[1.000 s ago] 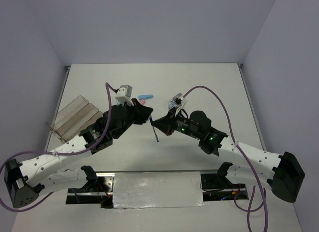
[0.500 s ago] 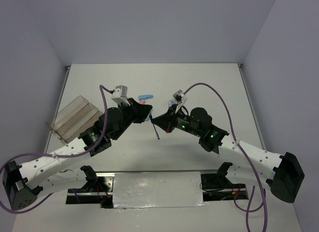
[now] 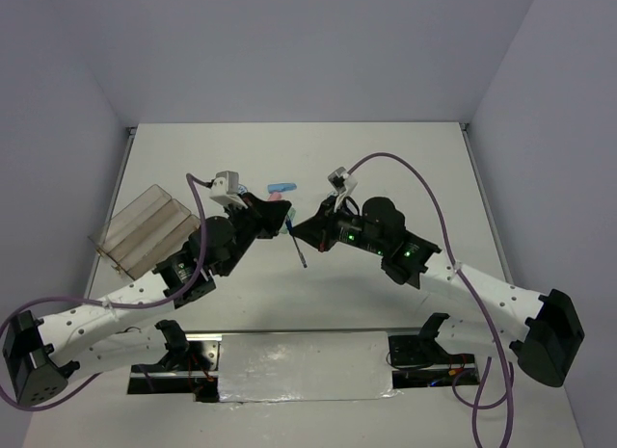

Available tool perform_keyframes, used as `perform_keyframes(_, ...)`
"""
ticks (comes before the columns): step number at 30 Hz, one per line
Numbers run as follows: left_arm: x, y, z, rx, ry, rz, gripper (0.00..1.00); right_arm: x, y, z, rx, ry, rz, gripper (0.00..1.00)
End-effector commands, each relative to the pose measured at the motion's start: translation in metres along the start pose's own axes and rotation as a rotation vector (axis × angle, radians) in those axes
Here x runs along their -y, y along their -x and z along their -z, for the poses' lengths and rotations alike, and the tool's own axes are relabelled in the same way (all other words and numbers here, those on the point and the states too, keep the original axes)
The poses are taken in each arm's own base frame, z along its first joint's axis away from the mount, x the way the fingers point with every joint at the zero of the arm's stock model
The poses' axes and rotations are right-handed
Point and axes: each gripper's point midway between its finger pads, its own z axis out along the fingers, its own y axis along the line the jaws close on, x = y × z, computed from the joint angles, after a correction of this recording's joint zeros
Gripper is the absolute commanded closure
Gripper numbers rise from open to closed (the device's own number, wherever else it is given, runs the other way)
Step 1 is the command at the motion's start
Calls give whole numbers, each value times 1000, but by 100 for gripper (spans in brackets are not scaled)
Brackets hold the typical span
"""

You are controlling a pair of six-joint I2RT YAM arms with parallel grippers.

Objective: Sort the stationery into containers
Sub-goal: Close the pen cap on the pen.

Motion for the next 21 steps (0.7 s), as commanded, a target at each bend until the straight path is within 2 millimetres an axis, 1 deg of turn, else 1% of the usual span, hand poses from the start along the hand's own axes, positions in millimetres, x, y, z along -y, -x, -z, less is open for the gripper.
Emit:
perform_keyframes(1,-15,-82,21,-289,-19,-58,100,-73,144,21,448,190,88,100)
perform_keyframes(4,-18,-88,22,-295,-22,-50,100,-74,150,23,456,189,83,100)
perform_keyframes(6,-20,-88,22,-289,-19,-44,100,-74,149,22,451,193,85,100)
perform_keyframes(7,-20,-86,22,-283,-14,-44,100,-75,146,20,438,204,89,100)
perform_keyframes(8,-20,-85,23,-286,-9,-51,100,-71,139,16,421,202,94,100)
perform_keyframes(9,-14,-77,23,-271,-21,-53,100,-70,137,16,422,206,90,100)
perform_keyframes(10,-13,-74,22,-264,-16,-63,100,-67,132,14,416,206,82,100)
perform_keyframes(11,-13,-73,23,-268,-13,-68,100,-62,127,13,412,193,69,100)
perform_keyframes(12,-10,-69,21,-262,-17,-70,100,-62,127,13,414,196,72,100)
perform_keyframes(14,-7,-68,19,-271,-13,-96,100,-64,123,11,396,211,91,100)
perform_keyframes(15,-9,-67,19,-273,2,-106,100,-67,121,11,387,227,111,100)
perform_keyframes(17,-7,-61,20,-276,23,-114,100,-74,110,9,351,272,137,100)
perform_keyframes(18,-7,-57,21,-272,31,-118,96,-75,105,9,339,287,156,100)
perform_keyframes(19,-7,-50,21,-253,44,-120,88,-76,96,7,319,300,160,100)
perform_keyframes(20,-2,-41,22,-240,46,-120,65,-75,91,6,303,306,164,100)
perform_keyframes(21,0,-35,23,-226,48,-118,51,-71,83,3,285,300,164,100)
